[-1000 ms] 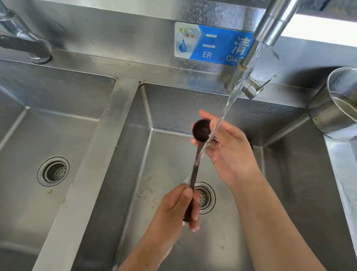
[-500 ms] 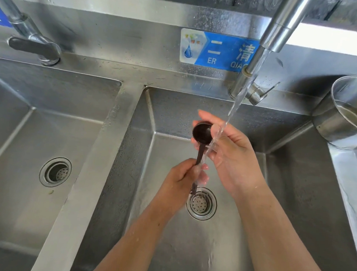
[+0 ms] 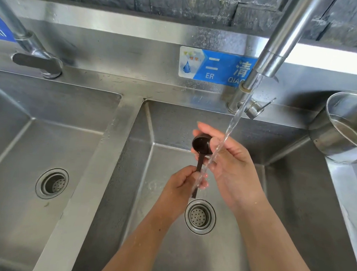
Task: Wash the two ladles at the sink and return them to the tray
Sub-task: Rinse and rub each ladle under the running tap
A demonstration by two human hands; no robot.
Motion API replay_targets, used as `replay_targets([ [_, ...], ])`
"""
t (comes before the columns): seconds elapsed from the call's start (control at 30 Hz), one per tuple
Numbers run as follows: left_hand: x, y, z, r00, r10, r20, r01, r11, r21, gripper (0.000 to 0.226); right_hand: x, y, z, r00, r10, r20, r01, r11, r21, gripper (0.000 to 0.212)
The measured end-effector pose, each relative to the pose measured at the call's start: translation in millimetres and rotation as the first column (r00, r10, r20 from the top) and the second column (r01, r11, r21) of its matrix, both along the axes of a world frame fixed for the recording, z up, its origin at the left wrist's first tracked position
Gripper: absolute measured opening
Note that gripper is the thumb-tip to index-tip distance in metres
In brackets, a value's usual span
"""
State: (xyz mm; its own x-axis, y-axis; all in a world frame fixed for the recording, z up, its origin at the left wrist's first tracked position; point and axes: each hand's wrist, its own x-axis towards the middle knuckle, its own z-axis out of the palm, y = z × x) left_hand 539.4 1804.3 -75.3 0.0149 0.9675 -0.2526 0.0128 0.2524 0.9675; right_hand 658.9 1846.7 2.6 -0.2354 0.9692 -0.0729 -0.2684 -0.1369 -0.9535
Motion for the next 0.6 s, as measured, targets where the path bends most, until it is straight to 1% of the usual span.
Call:
replay_targets([
  [0.27, -1, 1, 0, 1.000, 0.010, -0.007, -0.010, 1.000, 0.002, 0.026, -1, -2, 1, 0.999, 0.024, -0.031, -0.024, 1.000, 0.003, 0.032],
  [0.43, -1, -4, -10, 0.999, 0.044, 0.023, -0.044, 0.999, 0.007, 0.018, -1, -4, -3, 0.999, 0.050, -0.012, -0.050, 0.999, -0.003, 0.031],
  [0.6, 1, -6, -15, 0.998, 0.057, 0.033, -0.057, 0.998, -0.009, 0.018, -1, -8, -10, 0.999, 0.041, -0.035, -0.042, 0.999, -0.014, 0.031],
])
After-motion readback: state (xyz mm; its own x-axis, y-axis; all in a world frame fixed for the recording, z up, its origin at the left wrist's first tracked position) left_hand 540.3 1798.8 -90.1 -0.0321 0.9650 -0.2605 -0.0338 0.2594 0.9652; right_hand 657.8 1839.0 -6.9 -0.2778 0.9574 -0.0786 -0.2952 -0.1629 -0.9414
